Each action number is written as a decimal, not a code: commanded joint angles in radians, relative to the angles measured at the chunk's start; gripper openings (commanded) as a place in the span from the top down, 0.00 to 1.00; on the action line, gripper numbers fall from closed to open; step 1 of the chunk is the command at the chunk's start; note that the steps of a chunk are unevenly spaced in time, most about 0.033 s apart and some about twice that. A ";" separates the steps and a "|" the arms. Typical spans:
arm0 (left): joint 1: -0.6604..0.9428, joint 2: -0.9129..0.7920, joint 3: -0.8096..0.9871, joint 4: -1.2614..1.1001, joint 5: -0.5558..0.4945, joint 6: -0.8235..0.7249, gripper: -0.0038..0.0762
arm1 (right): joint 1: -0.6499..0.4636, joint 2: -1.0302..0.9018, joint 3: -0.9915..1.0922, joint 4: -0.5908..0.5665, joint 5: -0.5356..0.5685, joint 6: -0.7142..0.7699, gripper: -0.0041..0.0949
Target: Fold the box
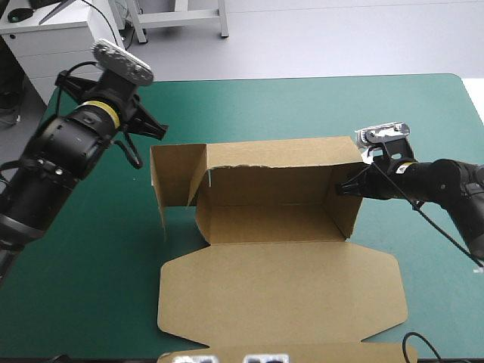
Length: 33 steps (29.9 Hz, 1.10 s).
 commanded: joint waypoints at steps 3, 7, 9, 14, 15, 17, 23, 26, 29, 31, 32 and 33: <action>0.261 -0.038 0.000 -0.335 -0.062 0.123 0.95 | 0.007 0.040 -0.161 -0.001 0.143 0.064 0.96; 0.415 -0.038 0.071 -0.551 -0.060 0.189 0.96 | 0.009 0.130 -0.277 -0.005 0.254 0.078 0.96; 0.464 -0.038 0.112 -0.614 -0.055 0.207 0.96 | 0.009 0.182 -0.331 -0.005 0.295 0.094 0.96; 0.499 -0.040 0.206 -0.678 -0.051 0.259 0.96 | 0.009 0.329 -0.470 -0.009 0.397 0.111 0.96; 0.499 -0.040 0.217 -0.678 -0.053 0.259 0.96 | 0.009 0.368 -0.504 -0.009 0.421 0.112 0.96; 0.499 -0.040 0.224 -0.678 -0.055 0.259 0.96 | 0.015 0.425 -0.550 -0.011 0.445 0.117 0.96; 0.499 -0.040 0.226 -0.676 -0.062 0.259 0.96 | 0.050 0.554 -0.678 -0.050 0.414 0.119 0.96; 0.499 -0.038 0.226 -0.676 -0.052 0.260 0.96 | 0.077 0.592 -0.701 -0.111 0.368 0.119 0.96; 0.499 -0.038 0.226 -0.676 -0.047 0.260 0.96 | 0.099 0.611 -0.703 -0.163 0.327 0.150 0.92; 0.499 -0.038 0.226 -0.676 -0.047 0.260 0.96 | 0.118 0.613 -0.699 -0.222 0.300 0.185 0.83; 0.499 -0.038 0.226 -0.676 -0.047 0.260 0.96 | 0.125 0.613 -0.699 -0.255 0.292 0.195 0.78; 0.499 -0.038 0.226 -0.676 -0.045 0.260 0.96 | 0.136 0.613 -0.701 -0.288 0.289 0.200 0.72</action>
